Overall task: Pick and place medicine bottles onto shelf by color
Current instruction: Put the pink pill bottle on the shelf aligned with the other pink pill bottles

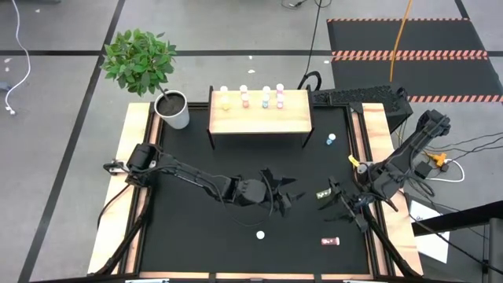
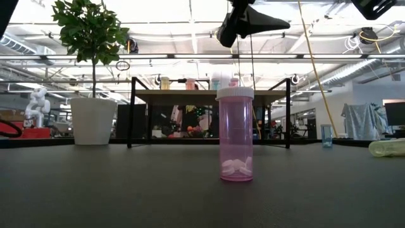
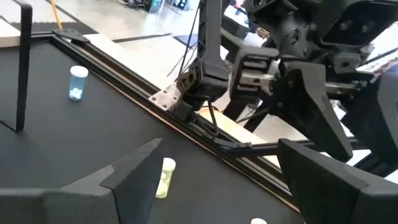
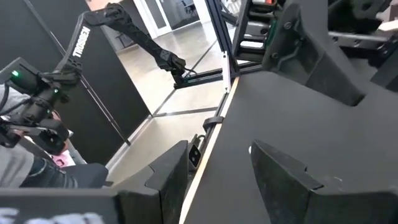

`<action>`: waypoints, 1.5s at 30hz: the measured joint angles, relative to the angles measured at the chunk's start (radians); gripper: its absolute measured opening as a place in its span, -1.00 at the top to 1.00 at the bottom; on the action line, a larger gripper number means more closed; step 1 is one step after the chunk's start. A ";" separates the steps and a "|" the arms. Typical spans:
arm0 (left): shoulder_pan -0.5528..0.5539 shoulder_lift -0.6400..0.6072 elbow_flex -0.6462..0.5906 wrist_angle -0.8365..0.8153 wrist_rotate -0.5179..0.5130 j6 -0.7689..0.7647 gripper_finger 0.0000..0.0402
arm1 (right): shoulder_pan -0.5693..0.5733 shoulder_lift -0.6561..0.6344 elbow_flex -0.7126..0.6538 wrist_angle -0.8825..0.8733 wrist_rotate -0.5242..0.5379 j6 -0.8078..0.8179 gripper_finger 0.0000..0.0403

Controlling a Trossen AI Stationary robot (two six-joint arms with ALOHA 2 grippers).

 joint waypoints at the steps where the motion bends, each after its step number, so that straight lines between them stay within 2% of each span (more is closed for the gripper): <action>1: -0.001 0.000 0.000 0.000 0.000 0.000 -0.54 | 0.000 -0.010 0.000 -0.007 0.001 -0.011 0.16; 5: -0.009 0.001 0.000 -0.018 0.005 0.002 -0.54 | -0.014 -0.063 0.000 -0.024 0.007 -0.060 0.16; 12: -0.016 0.048 0.000 -0.035 0.029 0.005 -0.54 | -0.044 -0.129 -0.006 -0.053 0.126 -0.157 0.16; 14: -0.016 0.056 -0.001 -0.033 0.031 0.024 -0.54 | -0.052 -0.130 -0.015 -0.043 0.131 -0.173 0.16; 21: 0.024 0.055 -0.001 0.002 0.009 0.091 -0.54 | -0.051 -0.130 -0.018 -0.044 0.128 -0.187 0.16; 28: 0.073 0.054 -0.001 0.109 0.007 0.039 -0.54 | -0.077 -0.142 -0.018 -0.118 0.183 -0.152 0.16; 35: 0.118 0.054 -0.001 0.047 0.021 0.024 -0.54 | -0.087 -0.178 -0.018 -0.179 0.182 -0.112 0.16; 41: 0.154 0.054 -0.001 0.052 0.156 0.046 -0.54 | -0.107 -0.207 -0.018 -0.248 0.185 -0.099 0.16; 45: 0.166 0.054 -0.001 0.034 0.206 0.131 -0.54 | -0.157 -0.211 -0.018 -0.268 0.186 -0.084 0.16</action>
